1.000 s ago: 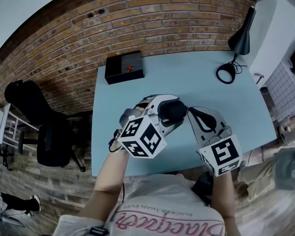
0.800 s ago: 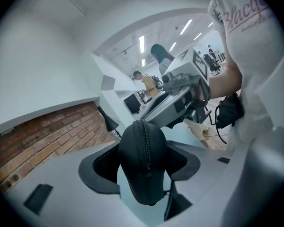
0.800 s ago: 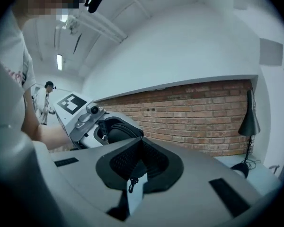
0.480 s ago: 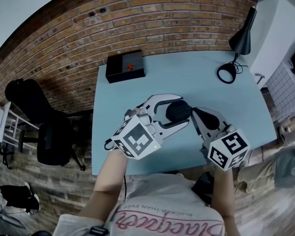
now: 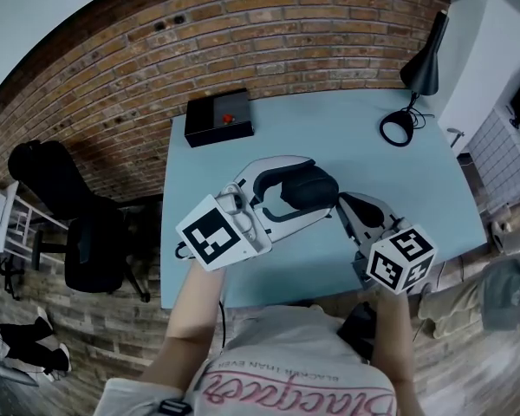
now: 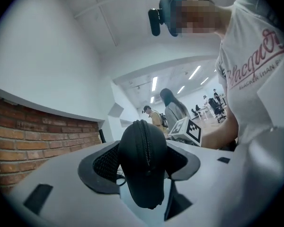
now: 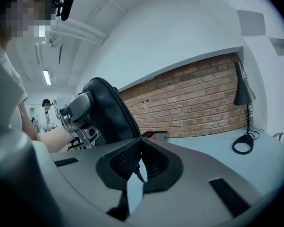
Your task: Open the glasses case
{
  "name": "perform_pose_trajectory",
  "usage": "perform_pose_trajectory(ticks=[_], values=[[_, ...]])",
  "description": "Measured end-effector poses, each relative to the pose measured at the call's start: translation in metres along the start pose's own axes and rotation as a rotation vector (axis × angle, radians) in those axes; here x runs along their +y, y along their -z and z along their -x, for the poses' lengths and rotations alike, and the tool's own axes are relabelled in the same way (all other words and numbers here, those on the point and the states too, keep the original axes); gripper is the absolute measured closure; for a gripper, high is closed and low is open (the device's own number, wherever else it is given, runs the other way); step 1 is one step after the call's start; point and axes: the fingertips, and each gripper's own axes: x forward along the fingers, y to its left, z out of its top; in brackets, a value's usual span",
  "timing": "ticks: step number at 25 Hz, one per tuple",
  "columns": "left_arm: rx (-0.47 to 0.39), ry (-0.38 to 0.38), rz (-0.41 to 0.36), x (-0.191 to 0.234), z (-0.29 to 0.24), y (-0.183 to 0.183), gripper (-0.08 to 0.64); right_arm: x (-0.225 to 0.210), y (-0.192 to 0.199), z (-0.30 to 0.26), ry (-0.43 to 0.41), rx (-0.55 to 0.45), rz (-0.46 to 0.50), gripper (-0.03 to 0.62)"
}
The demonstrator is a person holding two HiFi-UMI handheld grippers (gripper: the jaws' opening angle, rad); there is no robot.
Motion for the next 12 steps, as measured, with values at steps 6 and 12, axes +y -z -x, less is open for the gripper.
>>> perform_pose_trajectory(ticks=[6, 12], values=[[-0.087, -0.042, 0.076, 0.012, 0.006, -0.002, 0.29, 0.001, -0.003, 0.003, 0.012, -0.038, 0.002, 0.572], [0.045, -0.032, 0.098, 0.015, 0.009, 0.023, 0.288, -0.012, -0.029, 0.024, 0.125, -0.138, 0.101, 0.574]])
